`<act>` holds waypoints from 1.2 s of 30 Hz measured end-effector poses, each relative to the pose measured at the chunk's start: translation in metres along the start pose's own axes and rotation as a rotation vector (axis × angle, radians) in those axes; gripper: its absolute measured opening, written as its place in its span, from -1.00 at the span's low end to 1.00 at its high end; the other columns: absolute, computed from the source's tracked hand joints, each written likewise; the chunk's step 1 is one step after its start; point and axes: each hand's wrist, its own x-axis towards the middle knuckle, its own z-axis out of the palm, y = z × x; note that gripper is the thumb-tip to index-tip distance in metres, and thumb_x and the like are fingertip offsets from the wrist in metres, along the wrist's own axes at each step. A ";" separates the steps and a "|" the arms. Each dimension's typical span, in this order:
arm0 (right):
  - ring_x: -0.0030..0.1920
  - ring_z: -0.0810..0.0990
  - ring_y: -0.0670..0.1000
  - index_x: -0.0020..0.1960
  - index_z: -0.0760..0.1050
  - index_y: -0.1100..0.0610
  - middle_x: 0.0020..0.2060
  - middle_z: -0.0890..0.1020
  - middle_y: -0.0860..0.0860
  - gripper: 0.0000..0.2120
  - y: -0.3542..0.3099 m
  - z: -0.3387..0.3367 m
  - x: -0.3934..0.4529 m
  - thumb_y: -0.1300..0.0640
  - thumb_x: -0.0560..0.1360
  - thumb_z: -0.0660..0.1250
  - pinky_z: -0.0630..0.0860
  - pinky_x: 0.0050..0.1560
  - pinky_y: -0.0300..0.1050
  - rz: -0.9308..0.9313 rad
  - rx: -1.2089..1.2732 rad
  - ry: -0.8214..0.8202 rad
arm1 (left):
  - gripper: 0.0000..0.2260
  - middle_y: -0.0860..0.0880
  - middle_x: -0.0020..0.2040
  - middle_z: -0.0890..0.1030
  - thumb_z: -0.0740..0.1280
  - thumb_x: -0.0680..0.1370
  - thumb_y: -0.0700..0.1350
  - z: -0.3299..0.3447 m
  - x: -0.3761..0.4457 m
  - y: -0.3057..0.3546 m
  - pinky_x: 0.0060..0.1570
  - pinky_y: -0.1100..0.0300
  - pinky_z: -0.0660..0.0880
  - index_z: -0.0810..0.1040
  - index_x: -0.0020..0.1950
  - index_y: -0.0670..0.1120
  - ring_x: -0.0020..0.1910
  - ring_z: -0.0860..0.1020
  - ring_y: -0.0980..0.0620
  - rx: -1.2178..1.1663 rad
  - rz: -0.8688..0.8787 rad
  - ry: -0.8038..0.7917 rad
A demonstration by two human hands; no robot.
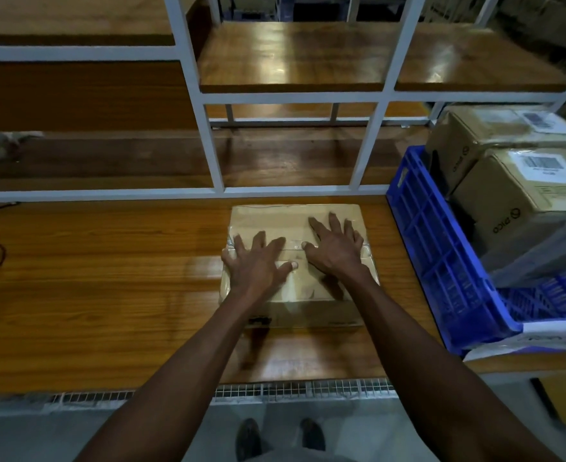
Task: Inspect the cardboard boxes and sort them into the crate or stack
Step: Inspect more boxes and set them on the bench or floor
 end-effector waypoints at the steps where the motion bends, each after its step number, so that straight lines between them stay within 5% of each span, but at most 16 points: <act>1: 0.67 -0.18 0.27 0.68 0.03 -0.20 0.70 -0.11 0.05 -0.33 -0.002 -0.002 -0.003 -0.24 0.65 0.19 -0.14 0.60 0.31 0.001 -0.005 -0.009 | -0.41 0.01 0.66 0.13 0.17 0.56 0.43 -0.001 0.000 0.000 0.45 -0.39 0.00 0.22 0.56 0.32 0.62 -0.03 -0.34 0.001 0.001 0.008; 8: 0.64 -0.29 0.33 0.67 -0.04 -0.28 0.69 -0.19 0.00 -0.34 -0.023 0.025 -0.055 -0.05 0.69 0.21 -0.23 0.48 0.61 0.045 -0.037 -0.110 | -0.39 0.03 0.67 0.13 0.14 0.56 0.45 -0.003 -0.005 -0.001 0.44 -0.34 0.03 0.21 0.58 0.31 0.63 -0.03 -0.30 0.009 -0.012 0.015; 16: 0.68 -0.10 0.21 0.58 0.23 -0.08 0.69 0.00 0.07 -0.41 -0.015 0.024 -0.056 -0.16 0.61 0.30 -0.21 0.54 0.48 0.073 0.127 0.061 | -0.38 0.04 0.68 0.06 0.18 0.58 0.40 0.000 -0.040 -0.006 0.48 -0.38 -0.10 0.19 0.61 0.27 0.66 -0.07 -0.12 -0.064 0.031 -0.039; 19: 0.67 0.02 0.15 0.50 0.35 -0.16 0.68 0.08 0.08 -0.46 0.004 0.024 -0.063 -0.28 0.57 0.31 -0.18 0.58 0.37 0.023 0.183 0.136 | -0.32 0.08 0.69 -0.02 0.18 0.53 0.47 0.008 -0.057 -0.020 0.46 -0.44 -0.10 0.17 0.61 0.29 0.66 -0.14 -0.05 -0.160 0.004 -0.017; 23: 0.64 -0.29 0.30 0.58 0.23 -0.32 0.70 -0.11 -0.01 -0.37 0.022 0.020 -0.077 -0.44 0.55 0.20 -0.26 0.52 0.46 0.040 0.095 0.098 | -0.29 0.10 0.69 -0.13 0.20 0.47 0.53 0.014 -0.068 -0.029 0.44 -0.44 0.01 0.16 0.59 0.37 0.63 -0.18 -0.29 -0.279 -0.089 0.012; 26: 0.60 -0.40 0.38 0.60 0.16 -0.36 0.68 -0.23 -0.02 -0.32 0.024 0.019 -0.087 -0.48 0.54 0.19 -0.20 0.49 0.55 0.116 0.105 0.050 | -0.27 0.12 0.68 -0.13 0.20 0.46 0.54 0.016 -0.067 -0.031 0.41 -0.33 0.25 0.16 0.59 0.36 0.60 0.09 -0.33 -0.305 -0.081 0.018; 36: 0.54 0.29 0.25 0.39 0.53 -0.18 0.68 0.01 -0.06 -0.51 0.018 -0.025 -0.083 -0.19 0.47 0.43 0.33 0.45 0.37 0.142 0.334 0.151 | -0.31 0.03 0.67 0.14 0.46 0.45 0.33 -0.019 -0.058 -0.032 0.40 -0.11 0.36 0.44 0.53 0.11 0.58 0.23 -0.10 -0.531 -0.125 0.177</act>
